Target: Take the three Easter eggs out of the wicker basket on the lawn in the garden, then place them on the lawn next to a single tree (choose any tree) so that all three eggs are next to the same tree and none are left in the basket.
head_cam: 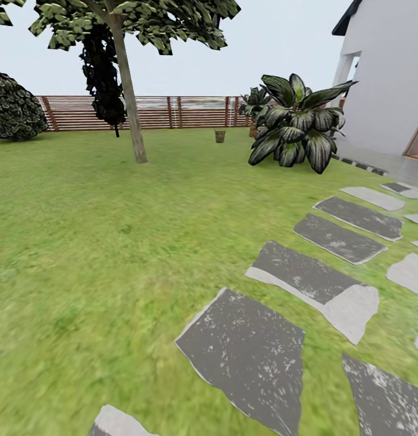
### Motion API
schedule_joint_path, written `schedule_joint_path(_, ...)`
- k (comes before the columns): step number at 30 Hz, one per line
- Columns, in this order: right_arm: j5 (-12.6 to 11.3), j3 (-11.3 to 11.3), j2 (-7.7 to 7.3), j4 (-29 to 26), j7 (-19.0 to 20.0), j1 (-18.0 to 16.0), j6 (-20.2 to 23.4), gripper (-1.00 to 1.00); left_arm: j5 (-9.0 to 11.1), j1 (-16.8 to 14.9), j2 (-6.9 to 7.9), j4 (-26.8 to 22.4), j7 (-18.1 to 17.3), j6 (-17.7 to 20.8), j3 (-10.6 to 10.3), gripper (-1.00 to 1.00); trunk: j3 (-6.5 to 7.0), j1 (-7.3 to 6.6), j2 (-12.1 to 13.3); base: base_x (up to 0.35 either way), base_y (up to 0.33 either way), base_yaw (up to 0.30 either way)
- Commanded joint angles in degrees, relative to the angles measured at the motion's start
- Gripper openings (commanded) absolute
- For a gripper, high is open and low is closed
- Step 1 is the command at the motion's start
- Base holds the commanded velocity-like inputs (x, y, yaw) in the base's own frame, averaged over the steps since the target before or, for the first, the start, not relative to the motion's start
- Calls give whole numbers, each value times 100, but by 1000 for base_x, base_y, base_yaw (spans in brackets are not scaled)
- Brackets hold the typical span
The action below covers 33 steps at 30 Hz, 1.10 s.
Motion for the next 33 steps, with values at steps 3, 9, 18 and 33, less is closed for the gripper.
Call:
schedule_joint_path(3,5,1,0,5,2,-3,-21,100,5,-2,-5,1,-4,-7,29,100,-5,3,-2,314,108,0)
schedule_joint_path(9,5,1,5,5,2,-3,-19,100,4,-2,-1,1,-3,-7,29,100,-5,3,-2,314,108,0)
schedule_joint_path(18,5,1,9,5,2,-3,-23,100,6,-2,3,1,-2,-7,29,100,-5,3,-2,314,108,0)
schedule_joint_path(33,5,1,1,5,2,-3,-11,100,6,-2,3,1,-2,-7,29,100,-5,3,-2,314,108,0)
